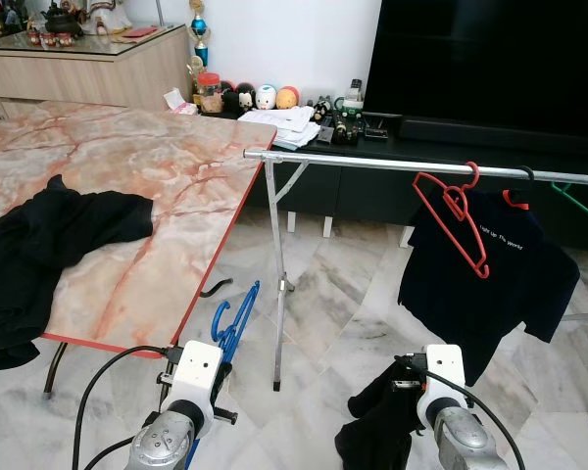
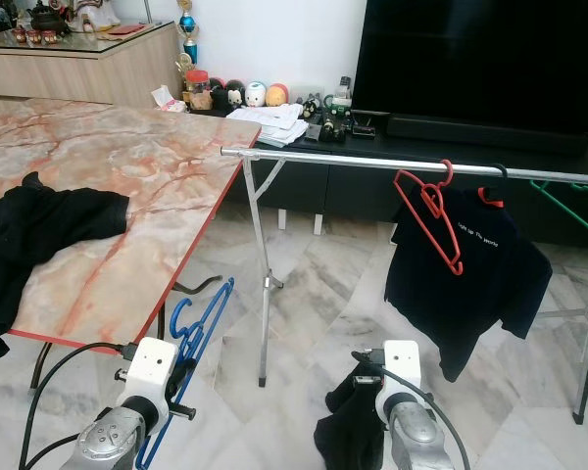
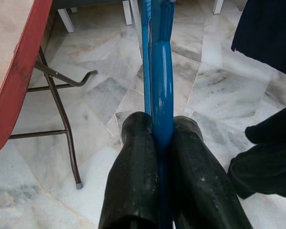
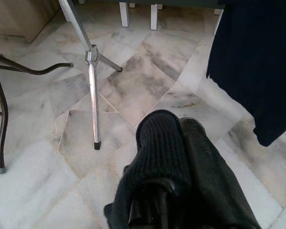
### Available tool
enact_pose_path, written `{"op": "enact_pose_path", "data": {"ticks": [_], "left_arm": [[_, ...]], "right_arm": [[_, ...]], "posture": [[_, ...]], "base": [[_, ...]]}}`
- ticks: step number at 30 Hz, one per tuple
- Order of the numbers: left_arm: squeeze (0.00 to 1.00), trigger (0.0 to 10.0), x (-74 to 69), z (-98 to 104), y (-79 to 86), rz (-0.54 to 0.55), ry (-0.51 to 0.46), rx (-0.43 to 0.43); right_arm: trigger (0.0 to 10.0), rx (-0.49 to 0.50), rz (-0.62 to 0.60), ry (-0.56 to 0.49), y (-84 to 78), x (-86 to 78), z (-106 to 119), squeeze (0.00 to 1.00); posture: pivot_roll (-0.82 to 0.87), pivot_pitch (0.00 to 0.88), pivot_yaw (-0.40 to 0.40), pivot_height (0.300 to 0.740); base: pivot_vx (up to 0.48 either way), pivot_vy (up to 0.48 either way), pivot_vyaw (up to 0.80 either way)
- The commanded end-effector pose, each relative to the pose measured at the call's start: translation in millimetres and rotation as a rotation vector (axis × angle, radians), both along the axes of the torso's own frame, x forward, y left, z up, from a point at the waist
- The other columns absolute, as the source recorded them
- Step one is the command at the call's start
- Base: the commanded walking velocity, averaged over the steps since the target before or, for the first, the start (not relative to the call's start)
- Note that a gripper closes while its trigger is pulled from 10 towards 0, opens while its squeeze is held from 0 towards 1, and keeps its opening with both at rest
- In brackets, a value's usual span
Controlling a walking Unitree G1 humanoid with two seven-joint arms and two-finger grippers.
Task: Hang hanger
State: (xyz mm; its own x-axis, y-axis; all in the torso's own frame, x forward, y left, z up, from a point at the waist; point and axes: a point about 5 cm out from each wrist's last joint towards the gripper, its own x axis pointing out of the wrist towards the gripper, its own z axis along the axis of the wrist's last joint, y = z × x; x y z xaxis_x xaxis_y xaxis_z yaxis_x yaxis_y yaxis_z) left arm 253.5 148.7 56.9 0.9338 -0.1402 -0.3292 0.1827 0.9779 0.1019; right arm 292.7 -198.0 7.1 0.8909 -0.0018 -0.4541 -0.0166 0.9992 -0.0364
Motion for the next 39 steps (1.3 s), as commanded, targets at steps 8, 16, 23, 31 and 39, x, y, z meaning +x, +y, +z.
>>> {"op": "enact_pose_path", "data": {"ticks": [8,16,23,31,39], "left_arm": [[0.0,10.0,1.8,5.2,-1.9,0.002,-0.024,-0.016],[0.0,10.0,1.4,4.9,-1.8,-0.003,-0.025,-0.018],[0.0,10.0,-0.5,3.5,-0.7,-0.002,-0.023,-0.014],[0.0,10.0,1.3,5.6,-0.3,-0.001,-0.03,-0.014],[0.0,10.0,1.9,6.2,-0.4,0.0,-0.031,-0.015]], "right_arm": [[10.0,-0.02,0.001,-0.033,-3.4,6.9,8.6,0.0],[10.0,-0.02,0.001,-0.044,-2.9,9.1,11.1,0.0],[10.0,-0.021,0.009,-0.048,-1.2,9.3,11.1,0.0],[10.0,-0.019,0.012,-0.056,1.9,12.5,13.7,0.0],[10.0,-0.02,0.006,-0.058,0.5,13.0,14.6,0.0]], "posture": [[0.11,0.0,0.006,0.74],[0.1,0.0,0.007,0.74],[0.11,0.0,0.004,0.74],[0.12,0.0,0.003,0.74],[0.12,0.0,0.001,0.74]], "base": [[-0.121,0.0,0.0],[-0.248,0.0,0.0],[-0.254,0.0,0.0],[-0.252,0.0,0.0],[-0.252,0.0,0.0]]}}
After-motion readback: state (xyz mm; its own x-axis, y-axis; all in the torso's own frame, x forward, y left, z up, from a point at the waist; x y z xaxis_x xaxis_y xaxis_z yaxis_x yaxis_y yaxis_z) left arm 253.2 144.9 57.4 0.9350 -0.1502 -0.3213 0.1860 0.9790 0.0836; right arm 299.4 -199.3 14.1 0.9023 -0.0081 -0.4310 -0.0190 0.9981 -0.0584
